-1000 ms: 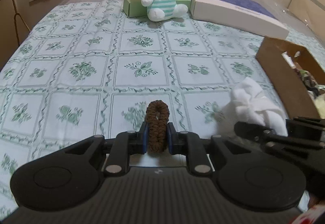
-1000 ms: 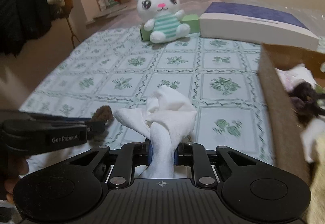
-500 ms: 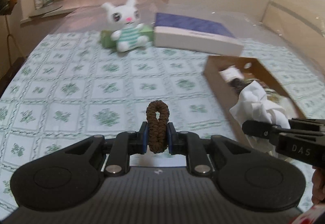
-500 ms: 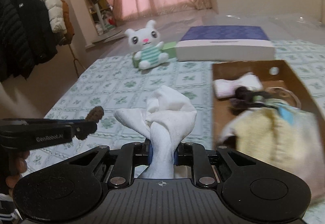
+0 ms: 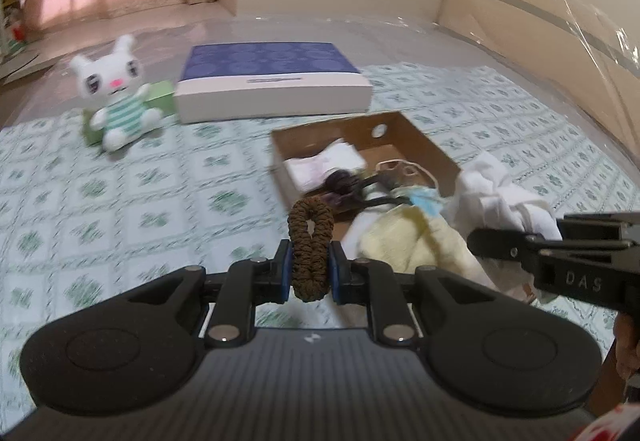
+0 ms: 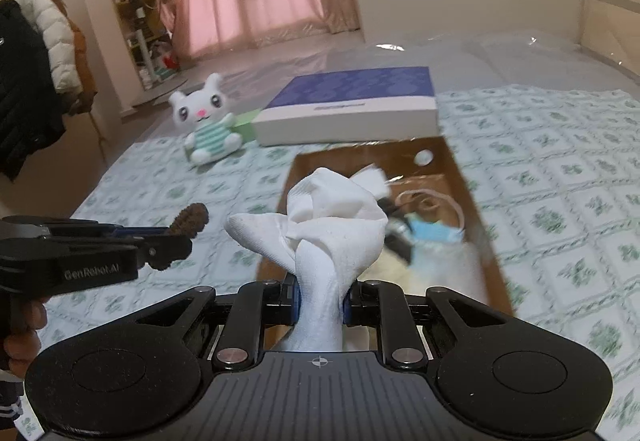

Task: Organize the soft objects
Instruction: 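Carry the white cloth and brown ring over the cardboard box, then lower the white cloth and brown ring into the box and open both grippers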

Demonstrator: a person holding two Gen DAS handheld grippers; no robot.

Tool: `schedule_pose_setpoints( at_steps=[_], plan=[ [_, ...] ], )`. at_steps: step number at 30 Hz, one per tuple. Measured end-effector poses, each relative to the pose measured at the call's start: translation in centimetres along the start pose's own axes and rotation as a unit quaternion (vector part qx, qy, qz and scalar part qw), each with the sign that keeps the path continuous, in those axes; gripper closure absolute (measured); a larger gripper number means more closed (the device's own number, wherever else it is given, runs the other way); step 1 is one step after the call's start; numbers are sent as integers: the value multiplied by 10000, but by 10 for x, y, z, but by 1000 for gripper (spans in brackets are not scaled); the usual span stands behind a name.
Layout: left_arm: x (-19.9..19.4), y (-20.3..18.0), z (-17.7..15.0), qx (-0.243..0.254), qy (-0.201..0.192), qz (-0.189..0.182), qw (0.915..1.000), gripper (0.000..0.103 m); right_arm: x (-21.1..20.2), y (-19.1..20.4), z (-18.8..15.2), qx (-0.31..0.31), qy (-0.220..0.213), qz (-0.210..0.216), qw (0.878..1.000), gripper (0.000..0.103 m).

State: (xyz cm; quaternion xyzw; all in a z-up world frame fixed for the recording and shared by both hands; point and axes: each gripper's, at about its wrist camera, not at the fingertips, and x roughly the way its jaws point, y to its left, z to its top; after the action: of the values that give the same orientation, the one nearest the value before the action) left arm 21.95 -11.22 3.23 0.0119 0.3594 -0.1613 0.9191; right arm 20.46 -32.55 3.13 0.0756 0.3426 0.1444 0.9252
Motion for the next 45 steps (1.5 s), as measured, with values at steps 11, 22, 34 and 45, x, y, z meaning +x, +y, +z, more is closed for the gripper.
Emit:
schedule_pose_setpoints(
  at_steps=[11,22,34,45],
  plan=[
    [63,-39,47,403,133,-24,9991,86,43,-46,42,-86,152,-243,9996,84],
    [126,-45,81,347,340,29,9988,86,94,-74,65,-95,264,-317,9991,84],
    [163,-49,95,247,383,-88,9989,64,118,-96,71,-7,-21,-215,9998,47],
    [178,-38,73,364,772,-50,9963,62,106,-102,53,-56,115,-186,9997,45]
  ],
)
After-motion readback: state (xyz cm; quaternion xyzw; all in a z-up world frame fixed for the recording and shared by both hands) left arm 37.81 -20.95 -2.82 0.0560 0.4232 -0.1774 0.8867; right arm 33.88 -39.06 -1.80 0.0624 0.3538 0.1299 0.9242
